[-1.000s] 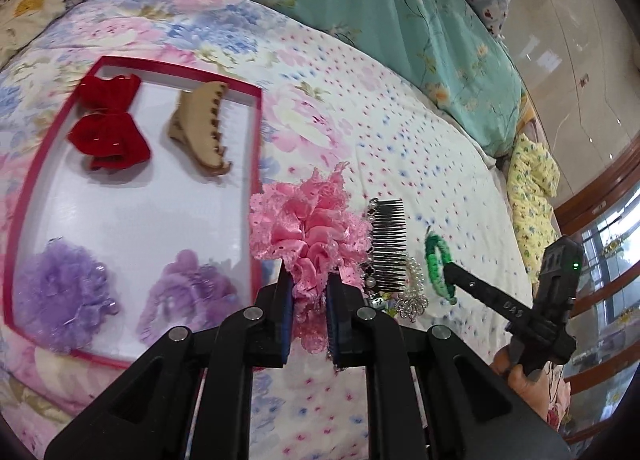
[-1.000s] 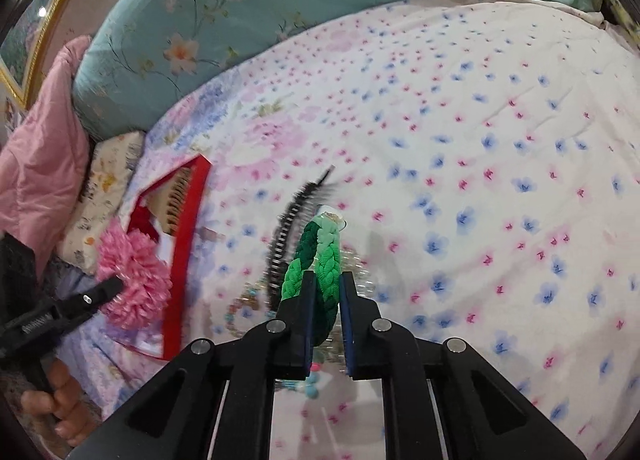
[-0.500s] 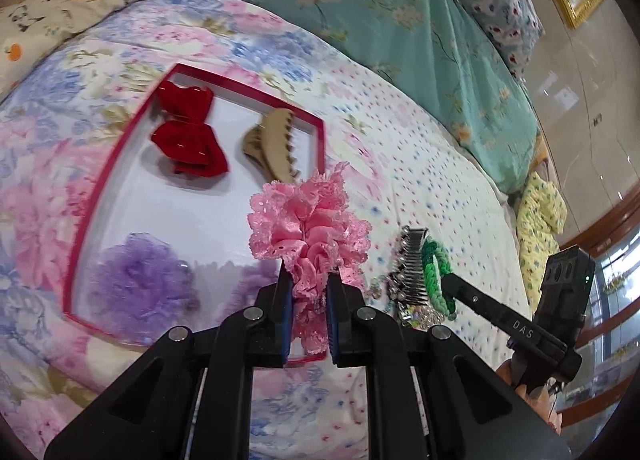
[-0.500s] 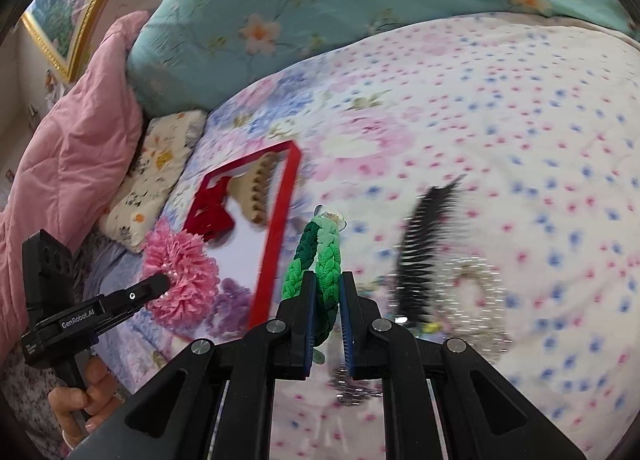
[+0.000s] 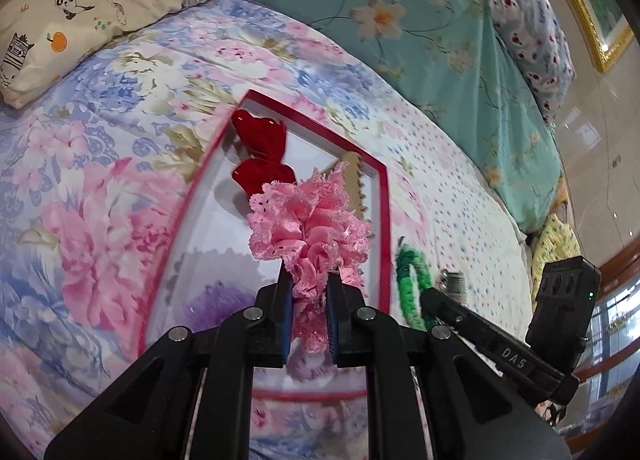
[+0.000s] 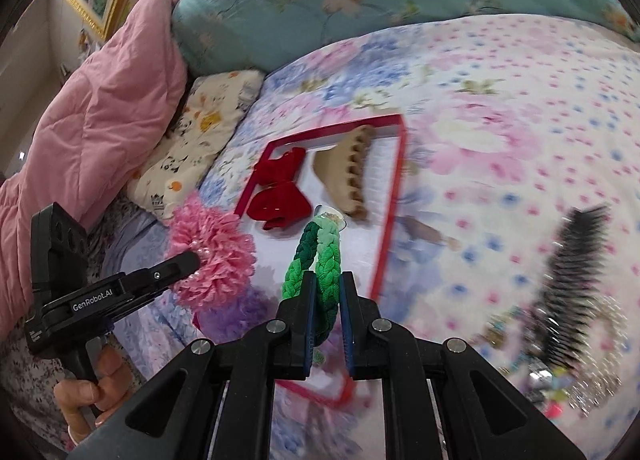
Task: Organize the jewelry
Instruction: 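Carry the pink scrunchie and green band into the tray and release both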
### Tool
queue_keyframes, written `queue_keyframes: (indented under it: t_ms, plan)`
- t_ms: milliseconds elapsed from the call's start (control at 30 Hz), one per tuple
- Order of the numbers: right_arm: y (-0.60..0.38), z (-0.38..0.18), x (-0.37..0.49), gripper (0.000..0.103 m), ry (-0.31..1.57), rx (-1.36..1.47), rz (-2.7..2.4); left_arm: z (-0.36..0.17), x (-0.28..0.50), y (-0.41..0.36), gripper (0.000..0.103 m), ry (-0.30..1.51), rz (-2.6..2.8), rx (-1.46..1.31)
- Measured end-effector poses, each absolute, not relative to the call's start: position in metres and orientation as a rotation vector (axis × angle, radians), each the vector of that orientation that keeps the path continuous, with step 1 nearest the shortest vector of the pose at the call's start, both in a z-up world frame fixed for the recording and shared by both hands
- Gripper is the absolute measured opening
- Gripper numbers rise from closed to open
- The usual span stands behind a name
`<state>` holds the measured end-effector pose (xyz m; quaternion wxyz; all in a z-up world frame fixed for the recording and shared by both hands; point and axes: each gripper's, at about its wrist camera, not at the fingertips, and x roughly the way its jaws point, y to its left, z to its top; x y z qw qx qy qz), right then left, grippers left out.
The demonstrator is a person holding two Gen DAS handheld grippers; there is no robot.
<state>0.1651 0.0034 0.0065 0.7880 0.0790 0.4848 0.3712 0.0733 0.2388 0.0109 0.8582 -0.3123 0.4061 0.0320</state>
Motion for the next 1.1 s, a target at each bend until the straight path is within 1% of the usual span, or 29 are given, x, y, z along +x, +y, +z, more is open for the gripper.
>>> queue_keyframes:
  t_ms: [233,400,633,867,967,1033,1100]
  plan:
    - [0.046,-0.023,0.187,0.011,1.109,0.117,0.815,-0.015,0.104,0.258,0.011,0.873,0.093,-0.687]
    - [0.056,-0.039,0.203,0.011,1.133,0.101,0.788,-0.035,0.127,0.269,0.011,0.894,0.111,-0.698]
    - [0.059,-0.050,0.214,0.011,1.162,0.094,0.780,-0.048,0.138,0.267,0.012,0.933,0.123,-0.681]
    - [0.061,-0.050,0.215,0.015,1.164,0.102,0.788,-0.053,0.137,0.267,0.012,0.954,0.140,-0.678]
    - [0.060,-0.050,0.216,0.015,1.166,0.106,0.785,-0.053,0.136,0.266,0.016,0.957,0.146,-0.672]
    - [0.060,-0.050,0.215,0.016,1.169,0.108,0.787,-0.051,0.137,0.265,0.022,0.962,0.147,-0.664]
    - [0.059,-0.048,0.215,0.020,1.168,0.111,0.787,-0.048,0.137,0.264,0.034,0.957,0.151,-0.655]
